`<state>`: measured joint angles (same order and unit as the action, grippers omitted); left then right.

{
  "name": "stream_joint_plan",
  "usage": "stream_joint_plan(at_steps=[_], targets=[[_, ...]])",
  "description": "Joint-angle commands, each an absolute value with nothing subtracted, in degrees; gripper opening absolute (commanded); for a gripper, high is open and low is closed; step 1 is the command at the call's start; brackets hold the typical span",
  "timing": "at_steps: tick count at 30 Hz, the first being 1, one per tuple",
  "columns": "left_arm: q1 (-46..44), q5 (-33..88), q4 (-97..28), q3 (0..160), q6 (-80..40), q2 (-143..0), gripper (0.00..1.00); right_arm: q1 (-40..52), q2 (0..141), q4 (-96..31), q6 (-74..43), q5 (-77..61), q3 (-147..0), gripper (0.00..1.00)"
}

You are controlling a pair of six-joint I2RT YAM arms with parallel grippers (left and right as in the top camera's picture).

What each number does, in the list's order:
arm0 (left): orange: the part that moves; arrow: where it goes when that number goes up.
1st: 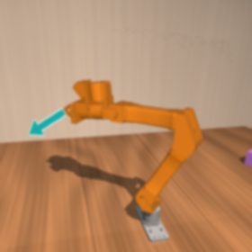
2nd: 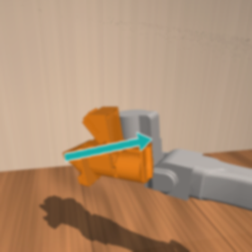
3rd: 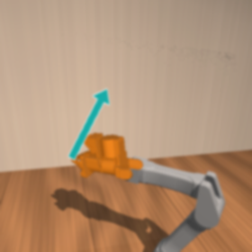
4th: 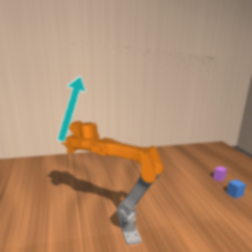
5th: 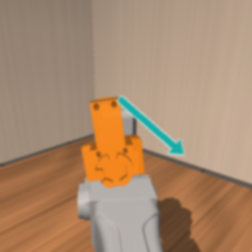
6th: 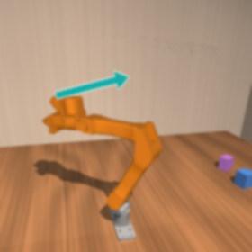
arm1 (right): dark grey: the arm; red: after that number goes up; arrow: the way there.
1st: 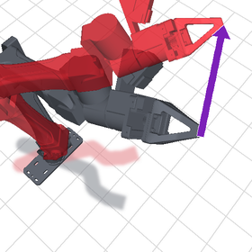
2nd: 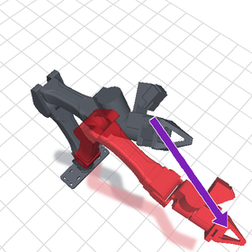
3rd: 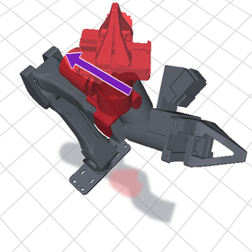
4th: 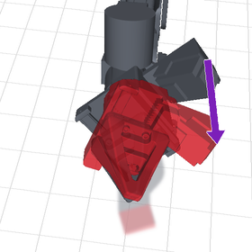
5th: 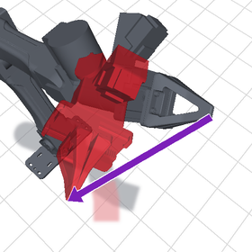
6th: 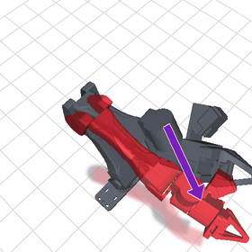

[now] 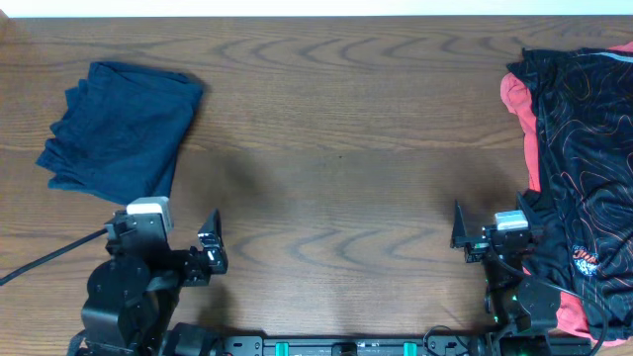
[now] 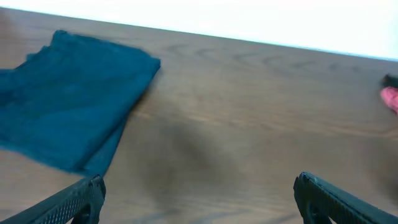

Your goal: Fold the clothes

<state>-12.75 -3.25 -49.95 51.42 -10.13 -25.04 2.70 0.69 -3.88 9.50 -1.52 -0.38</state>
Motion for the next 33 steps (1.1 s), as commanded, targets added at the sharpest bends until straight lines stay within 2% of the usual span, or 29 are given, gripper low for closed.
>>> stream_joint_plan(at_steps=[1,6,11,18,24,27,33], targets=[[-12.29,-5.43,-51.7,50.46,-7.46,-24.01,0.98,2.11,0.34,-4.14,9.91,-1.52,-0.32,0.99],[-7.94,-5.63,-50.89,43.22,-7.51,-18.37,0.98,2.11,0.34,-4.12,9.91,-1.52,-0.32,0.99],[-4.23,-5.58,-41.93,30.61,-7.53,-9.28,0.98,2.11,0.34,-4.12,9.91,-1.52,-0.32,0.99],[-3.27,-5.41,-22.83,15.05,-7.51,-0.71,0.98,2.11,0.34,-4.14,9.91,-1.52,-0.32,0.99],[-3.27,-5.37,-5.1,4.8,-7.14,-0.1,0.98,2.11,0.34,-4.14,9.91,-1.52,-0.32,0.99],[-3.27,-2.92,3.14,0.4,-3.05,-0.1,0.98,2.11,0.34,-4.12,9.91,-1.52,-0.32,0.99],[-3.22,-0.43,-3.18,0.23,1.37,-0.1,0.98,2.11,0.34,-4.12,9.91,-1.52,-0.32,0.99]])
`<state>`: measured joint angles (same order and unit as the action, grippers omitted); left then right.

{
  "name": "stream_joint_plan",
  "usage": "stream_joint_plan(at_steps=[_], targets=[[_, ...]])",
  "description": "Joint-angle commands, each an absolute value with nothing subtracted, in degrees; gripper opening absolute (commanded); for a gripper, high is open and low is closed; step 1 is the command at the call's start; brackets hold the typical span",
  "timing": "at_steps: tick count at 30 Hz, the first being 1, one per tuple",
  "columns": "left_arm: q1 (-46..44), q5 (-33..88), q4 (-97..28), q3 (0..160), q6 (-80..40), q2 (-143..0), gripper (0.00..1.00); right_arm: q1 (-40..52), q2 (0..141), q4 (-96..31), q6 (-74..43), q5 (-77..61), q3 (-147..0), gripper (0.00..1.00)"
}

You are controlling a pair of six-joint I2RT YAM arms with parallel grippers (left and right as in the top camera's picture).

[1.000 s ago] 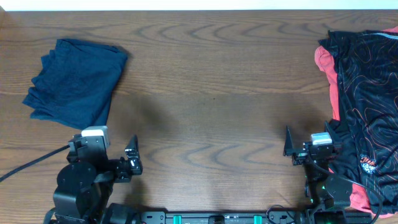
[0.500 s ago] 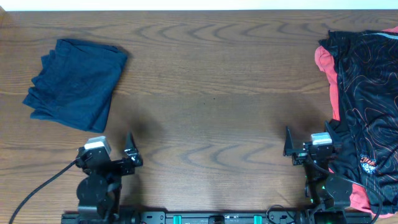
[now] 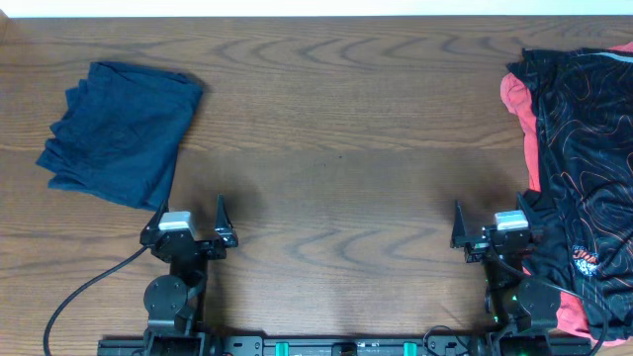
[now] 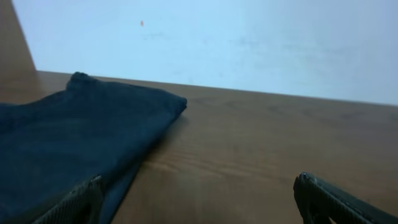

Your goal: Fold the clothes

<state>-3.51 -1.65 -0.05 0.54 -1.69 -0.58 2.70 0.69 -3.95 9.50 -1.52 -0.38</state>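
A folded dark blue garment [image 3: 121, 132] lies at the table's far left; in the left wrist view the blue garment [image 4: 68, 143] fills the left side. A black garment with red lines and a pink lining [image 3: 579, 168] lies spread at the right edge. My left gripper [image 3: 188, 213] rests low near the front edge, open and empty, just below the blue garment's near corner. Its fingertips [image 4: 84, 196] show wide apart. My right gripper [image 3: 492, 225] sits at the front right, beside the black garment's edge, open with nothing held.
The brown wooden table [image 3: 336, 148] spreads between the two garments. A black cable [image 3: 89, 282] runs from the left arm toward the front left edge. A pale wall [image 4: 236, 43] stands behind the table's far edge.
The left arm has folded down to a lower, compact pose near the front edge, its gripper still open. Its camera now looks more level, showing the wall. The right arm has not moved.
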Motion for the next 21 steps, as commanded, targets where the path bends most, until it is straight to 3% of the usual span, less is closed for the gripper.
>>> stream_joint_plan(at_steps=[1,21], targets=[[-3.22,-0.43,-4.23,0.23,0.82,-0.1,0.98,2.11,0.34,-4.12,9.91,-1.52,-0.32,0.99],[-3.22,-0.45,-4.16,0.23,-0.23,-0.23,0.98,2.11,0.34,-4.14,9.91,-1.52,-0.32,0.99]])
